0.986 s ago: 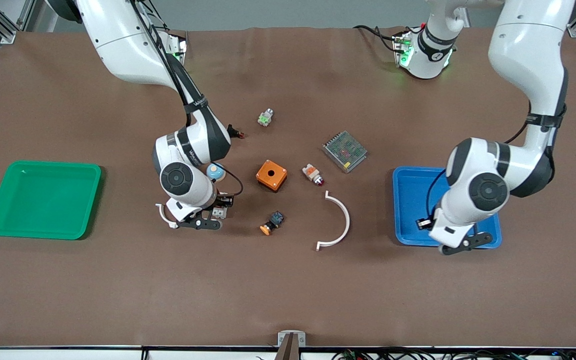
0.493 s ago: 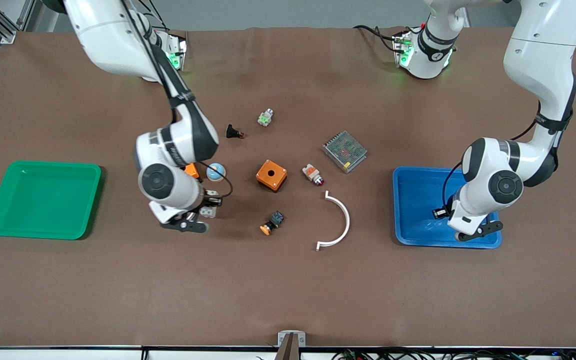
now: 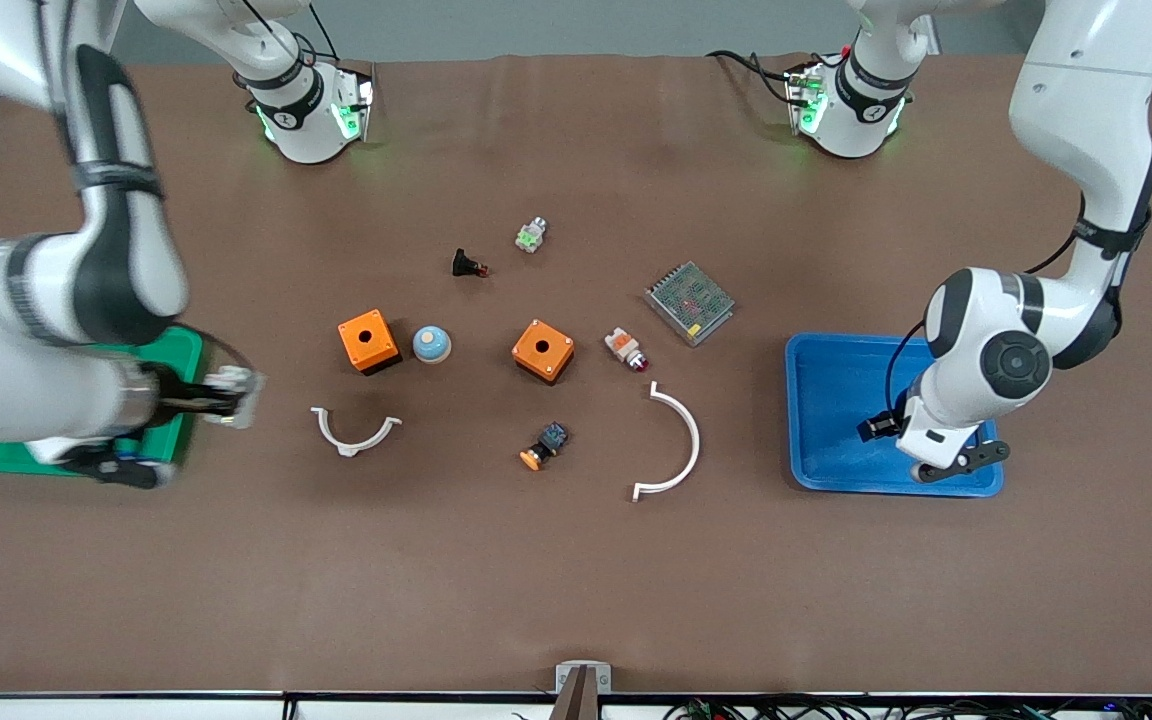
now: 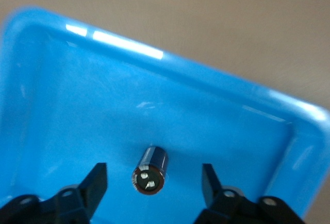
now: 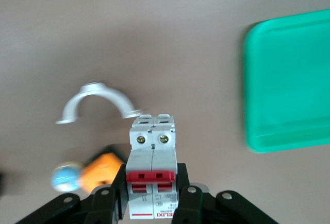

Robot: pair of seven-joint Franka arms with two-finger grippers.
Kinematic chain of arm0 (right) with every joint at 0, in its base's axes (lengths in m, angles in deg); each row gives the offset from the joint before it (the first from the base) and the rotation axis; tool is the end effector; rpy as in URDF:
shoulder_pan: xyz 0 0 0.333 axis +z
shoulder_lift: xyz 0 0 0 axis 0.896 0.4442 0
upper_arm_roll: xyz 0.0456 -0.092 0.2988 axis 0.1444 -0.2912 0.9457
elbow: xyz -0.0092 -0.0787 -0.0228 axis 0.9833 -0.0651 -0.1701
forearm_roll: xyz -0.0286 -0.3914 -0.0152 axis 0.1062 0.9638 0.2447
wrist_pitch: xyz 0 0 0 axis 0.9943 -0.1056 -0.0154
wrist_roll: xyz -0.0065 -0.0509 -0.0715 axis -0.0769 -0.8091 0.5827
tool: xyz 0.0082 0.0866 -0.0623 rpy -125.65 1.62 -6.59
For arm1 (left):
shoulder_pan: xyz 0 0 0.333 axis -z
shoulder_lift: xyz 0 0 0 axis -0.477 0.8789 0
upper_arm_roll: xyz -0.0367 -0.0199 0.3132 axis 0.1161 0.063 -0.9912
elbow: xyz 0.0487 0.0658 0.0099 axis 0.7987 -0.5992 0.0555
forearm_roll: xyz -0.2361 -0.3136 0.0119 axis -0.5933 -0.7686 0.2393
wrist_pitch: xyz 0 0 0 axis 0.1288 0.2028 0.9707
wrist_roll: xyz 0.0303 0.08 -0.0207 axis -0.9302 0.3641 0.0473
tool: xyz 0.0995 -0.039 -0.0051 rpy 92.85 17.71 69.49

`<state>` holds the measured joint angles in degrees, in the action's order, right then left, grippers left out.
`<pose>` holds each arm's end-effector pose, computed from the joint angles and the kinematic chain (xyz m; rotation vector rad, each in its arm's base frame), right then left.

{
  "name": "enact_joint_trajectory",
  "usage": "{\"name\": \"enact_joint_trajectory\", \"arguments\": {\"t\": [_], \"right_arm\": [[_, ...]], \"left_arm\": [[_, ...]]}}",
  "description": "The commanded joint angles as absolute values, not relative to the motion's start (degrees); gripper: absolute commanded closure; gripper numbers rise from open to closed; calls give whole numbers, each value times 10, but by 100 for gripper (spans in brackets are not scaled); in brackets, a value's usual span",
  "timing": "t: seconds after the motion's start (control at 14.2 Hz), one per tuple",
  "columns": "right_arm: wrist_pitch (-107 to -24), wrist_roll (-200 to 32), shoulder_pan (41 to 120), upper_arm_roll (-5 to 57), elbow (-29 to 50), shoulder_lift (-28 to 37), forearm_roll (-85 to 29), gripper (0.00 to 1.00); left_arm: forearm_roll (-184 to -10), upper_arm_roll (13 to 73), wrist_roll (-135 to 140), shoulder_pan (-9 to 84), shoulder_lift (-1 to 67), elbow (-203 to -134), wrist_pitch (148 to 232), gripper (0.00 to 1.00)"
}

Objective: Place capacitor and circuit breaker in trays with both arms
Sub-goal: 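Release the capacitor in the blue tray while the right gripper carries the breaker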

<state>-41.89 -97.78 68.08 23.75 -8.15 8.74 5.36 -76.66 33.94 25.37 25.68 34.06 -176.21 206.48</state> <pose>0.6658 -0.0169 0.4120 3.0833 -0.3324 -0.4261 0.6349 -0.0604 0.2706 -3.0400 -0.4373 -0.0354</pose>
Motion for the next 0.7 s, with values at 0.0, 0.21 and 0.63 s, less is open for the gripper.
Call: {"name": "enact_joint_trajectory", "arguments": {"t": [0.0, 0.21, 0.63], "right_arm": [[-414, -912, 608, 251, -92, 104, 77, 81], [-447, -834, 552, 252, -92, 124, 108, 81], [-569, -742, 482, 252, -57, 168, 114, 81]], "left_arm": [[-760, 343, 253, 254, 237, -1757, 2000, 0], [-760, 344, 240, 259, 171, -1699, 1900, 0], [-814, 358, 126, 255, 105, -1603, 1731, 0]]}}
